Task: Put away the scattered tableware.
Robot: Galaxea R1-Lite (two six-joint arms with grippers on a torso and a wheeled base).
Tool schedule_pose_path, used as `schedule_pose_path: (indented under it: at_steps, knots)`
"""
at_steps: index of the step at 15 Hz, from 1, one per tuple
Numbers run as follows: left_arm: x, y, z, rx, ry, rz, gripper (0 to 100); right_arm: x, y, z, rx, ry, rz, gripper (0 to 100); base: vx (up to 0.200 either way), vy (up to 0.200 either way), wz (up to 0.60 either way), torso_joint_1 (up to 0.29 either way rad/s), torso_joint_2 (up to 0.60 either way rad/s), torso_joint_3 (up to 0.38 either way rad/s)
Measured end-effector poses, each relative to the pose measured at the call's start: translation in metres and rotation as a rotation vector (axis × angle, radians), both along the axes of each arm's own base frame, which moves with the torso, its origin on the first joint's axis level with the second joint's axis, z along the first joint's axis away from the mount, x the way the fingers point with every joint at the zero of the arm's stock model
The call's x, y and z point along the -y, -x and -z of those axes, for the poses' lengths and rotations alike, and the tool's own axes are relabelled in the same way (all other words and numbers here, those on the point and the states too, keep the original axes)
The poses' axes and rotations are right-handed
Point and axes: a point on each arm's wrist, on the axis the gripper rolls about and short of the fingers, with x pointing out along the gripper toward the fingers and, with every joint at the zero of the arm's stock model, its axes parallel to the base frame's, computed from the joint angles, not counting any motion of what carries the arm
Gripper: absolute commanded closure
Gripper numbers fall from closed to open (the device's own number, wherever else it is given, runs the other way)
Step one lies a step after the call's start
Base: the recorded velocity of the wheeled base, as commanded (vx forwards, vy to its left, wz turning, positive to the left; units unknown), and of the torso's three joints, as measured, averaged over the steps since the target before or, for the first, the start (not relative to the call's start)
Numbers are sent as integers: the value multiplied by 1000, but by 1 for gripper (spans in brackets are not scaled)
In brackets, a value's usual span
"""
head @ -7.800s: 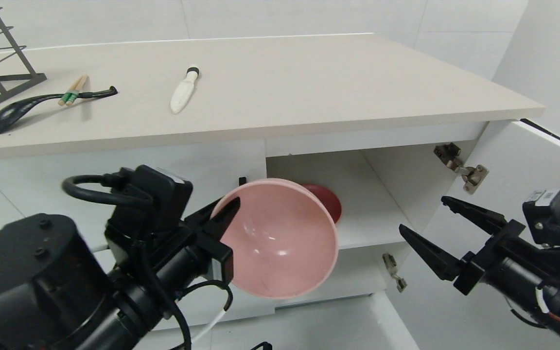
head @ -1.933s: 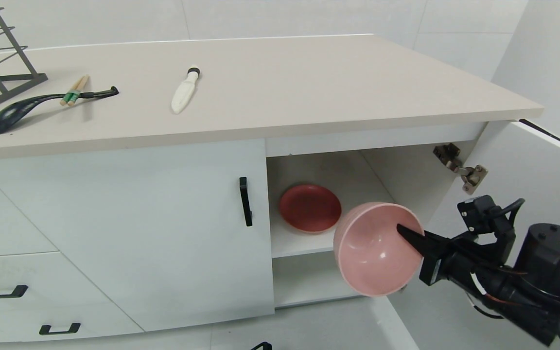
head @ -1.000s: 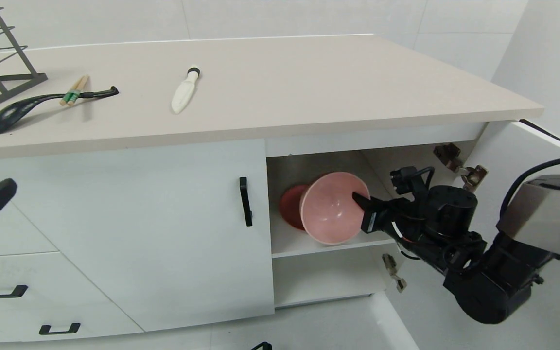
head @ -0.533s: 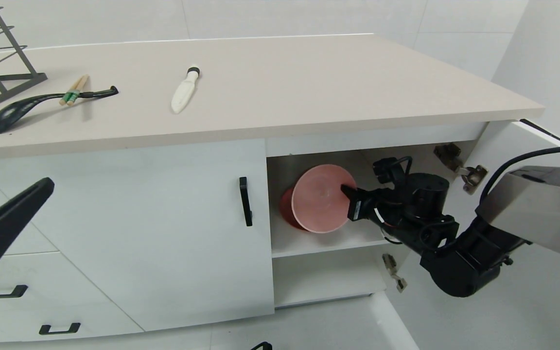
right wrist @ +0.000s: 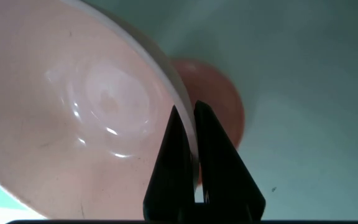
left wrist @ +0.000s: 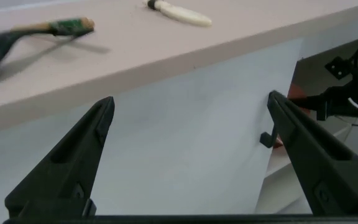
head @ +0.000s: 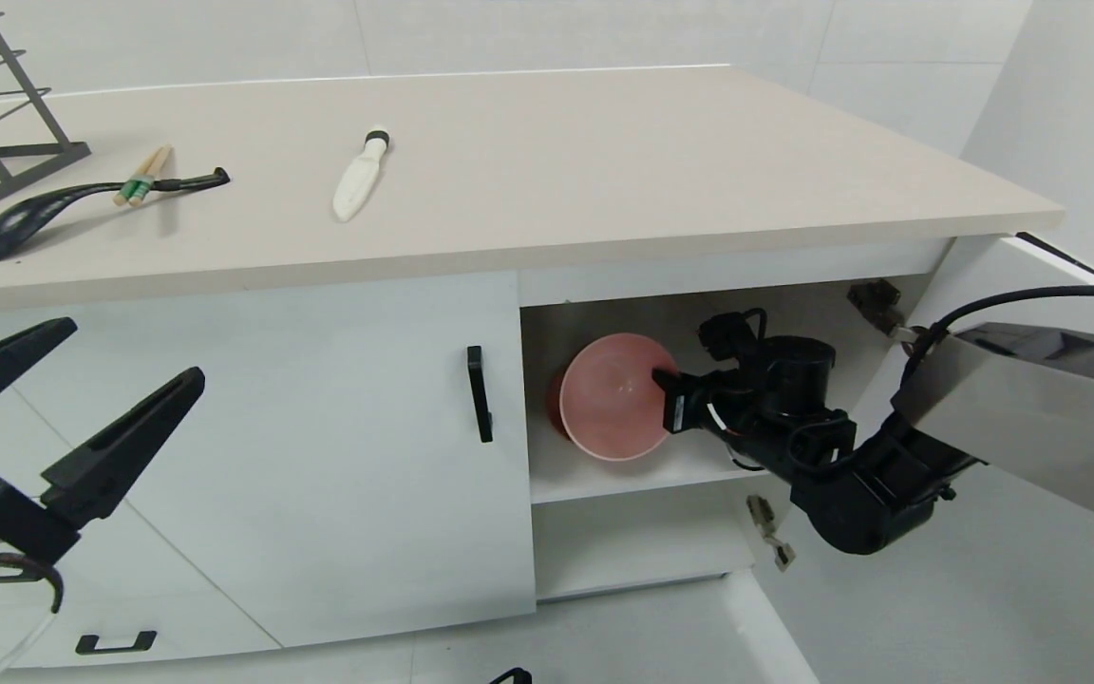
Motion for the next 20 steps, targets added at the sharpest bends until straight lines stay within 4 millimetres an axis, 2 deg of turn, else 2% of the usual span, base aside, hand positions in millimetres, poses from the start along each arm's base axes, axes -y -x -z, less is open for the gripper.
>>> schedule_pose_path:
  at_steps: [5,20]
  knots:
    - [1,-3,3,-16,-8,1,0,4,-11,13,-7,7,25,100,0,0,0,0,0,0]
    - [1,-3,5,-24,-13,2,0,7,-13,19,-17,13,41,100,0,0,0,0,0,0]
